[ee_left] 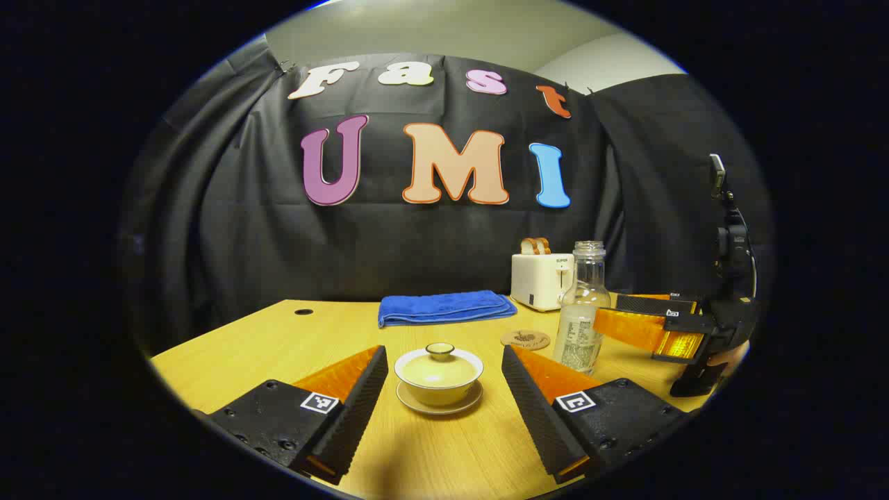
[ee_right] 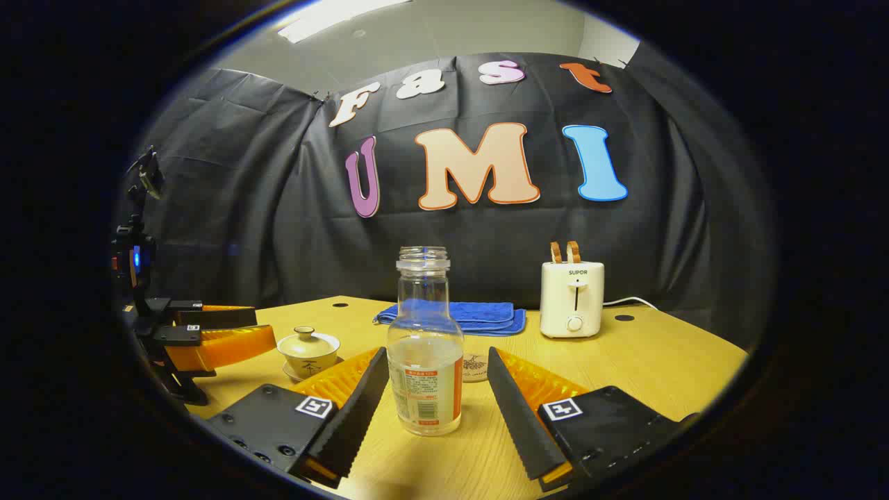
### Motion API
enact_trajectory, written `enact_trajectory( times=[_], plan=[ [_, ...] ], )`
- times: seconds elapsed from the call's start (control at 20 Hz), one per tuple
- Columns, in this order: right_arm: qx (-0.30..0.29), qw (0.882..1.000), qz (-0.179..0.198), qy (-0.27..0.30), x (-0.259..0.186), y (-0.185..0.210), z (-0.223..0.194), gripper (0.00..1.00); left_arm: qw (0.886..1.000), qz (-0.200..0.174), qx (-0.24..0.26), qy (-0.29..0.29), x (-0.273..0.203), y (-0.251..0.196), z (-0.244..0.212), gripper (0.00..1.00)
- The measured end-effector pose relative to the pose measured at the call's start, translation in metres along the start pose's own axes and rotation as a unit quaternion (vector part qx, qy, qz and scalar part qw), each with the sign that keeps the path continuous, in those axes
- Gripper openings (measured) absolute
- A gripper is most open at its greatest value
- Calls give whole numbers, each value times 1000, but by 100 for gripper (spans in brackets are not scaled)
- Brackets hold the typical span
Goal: Open the teacup lid with one hand, grasp the water bottle and pour water into the teacup with the other hand; after pouring, place the water bottle on the coaster and then close the teacup lid.
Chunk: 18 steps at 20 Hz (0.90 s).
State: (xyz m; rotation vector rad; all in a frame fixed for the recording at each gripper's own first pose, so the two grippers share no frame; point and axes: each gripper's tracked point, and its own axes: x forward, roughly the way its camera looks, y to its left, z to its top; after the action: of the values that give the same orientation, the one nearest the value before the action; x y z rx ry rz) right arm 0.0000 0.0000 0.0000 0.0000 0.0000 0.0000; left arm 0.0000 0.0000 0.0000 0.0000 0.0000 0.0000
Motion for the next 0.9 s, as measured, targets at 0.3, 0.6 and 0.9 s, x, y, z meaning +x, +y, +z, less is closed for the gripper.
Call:
enact_trajectory(
  times=[0.3,0.6,0.9],
  plan=[
    [0,1000,0,-1,0,1,2,93,999,34,0,5,20,19,-1,96],
    [0,1000,0,-2,-1,1,1,93,999,47,-1,0,20,24,-1,96],
    [1,1000,0,-1,0,1,1,93,999,49,0,5,22,23,-3,97]
  ],
)
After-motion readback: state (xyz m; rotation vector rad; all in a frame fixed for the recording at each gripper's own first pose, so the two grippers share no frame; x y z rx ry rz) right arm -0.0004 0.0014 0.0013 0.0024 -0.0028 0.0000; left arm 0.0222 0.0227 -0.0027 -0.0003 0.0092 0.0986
